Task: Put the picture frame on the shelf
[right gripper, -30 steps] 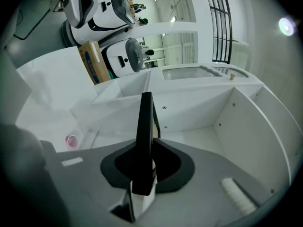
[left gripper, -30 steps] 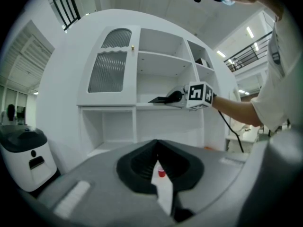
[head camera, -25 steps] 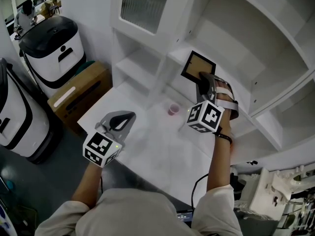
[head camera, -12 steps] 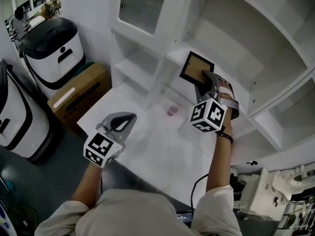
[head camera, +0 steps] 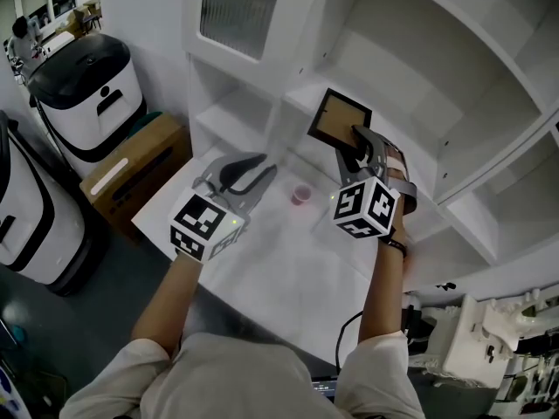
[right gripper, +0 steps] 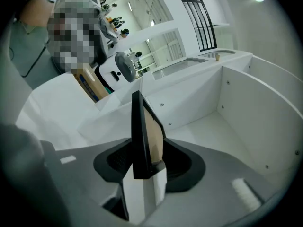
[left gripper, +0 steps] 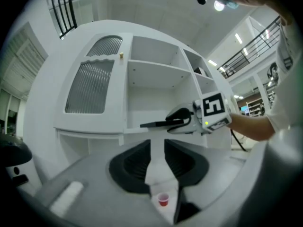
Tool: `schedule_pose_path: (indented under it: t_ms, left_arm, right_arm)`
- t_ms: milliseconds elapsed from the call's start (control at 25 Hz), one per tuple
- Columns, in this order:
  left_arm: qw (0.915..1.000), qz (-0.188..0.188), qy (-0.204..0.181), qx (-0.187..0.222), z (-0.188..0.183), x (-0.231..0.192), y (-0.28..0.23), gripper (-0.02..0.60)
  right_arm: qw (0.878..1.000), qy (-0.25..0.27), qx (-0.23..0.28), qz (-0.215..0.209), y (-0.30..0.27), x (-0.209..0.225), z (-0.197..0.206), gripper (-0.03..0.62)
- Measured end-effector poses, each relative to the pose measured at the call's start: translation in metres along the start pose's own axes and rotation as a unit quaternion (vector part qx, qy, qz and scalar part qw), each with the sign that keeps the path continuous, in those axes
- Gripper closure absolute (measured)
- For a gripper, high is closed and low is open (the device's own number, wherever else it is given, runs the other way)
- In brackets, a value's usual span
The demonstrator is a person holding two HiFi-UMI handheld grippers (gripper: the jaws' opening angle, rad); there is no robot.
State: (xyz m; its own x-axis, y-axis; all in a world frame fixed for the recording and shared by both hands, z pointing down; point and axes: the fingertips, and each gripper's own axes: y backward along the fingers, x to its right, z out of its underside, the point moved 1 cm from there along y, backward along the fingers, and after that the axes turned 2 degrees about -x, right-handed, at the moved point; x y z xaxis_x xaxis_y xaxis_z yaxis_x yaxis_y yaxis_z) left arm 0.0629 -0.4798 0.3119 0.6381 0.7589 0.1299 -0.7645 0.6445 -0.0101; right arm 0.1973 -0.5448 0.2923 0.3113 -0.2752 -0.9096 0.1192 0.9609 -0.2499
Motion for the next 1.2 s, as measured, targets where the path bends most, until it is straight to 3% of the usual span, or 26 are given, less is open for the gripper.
schedule_pose_path:
  t_ms: [360,600,960,1200]
  left_arm:
    - [0.9990,0.037,-0.018,0.018,-0.043,-0.010,-0.063,0.423]
    - [0.9976,0.062,-0.031,0.009,-0.044,-0.004,-0.082,0.422]
    - [0.9970,0.073,-0.026,0.011,-0.044,0.003,-0.096,0.439]
    - [0.9970,0.071,-0.028,0.009,-0.045,0.004,-0.104,0.460]
  right_arm:
    - [0.999,-0.038,0.012,0.000,0.011,-0.001,0.007,0.387]
    - [0.994,-0.108,0.031,0.006,0.028,0.005,0.022,0.384]
    - [0.986,-0.163,0.038,0.019,0.055,0.011,0.039,0.407]
    - [0.967,-0.252,0.035,0.026,0.072,0.014,0.057,0.446]
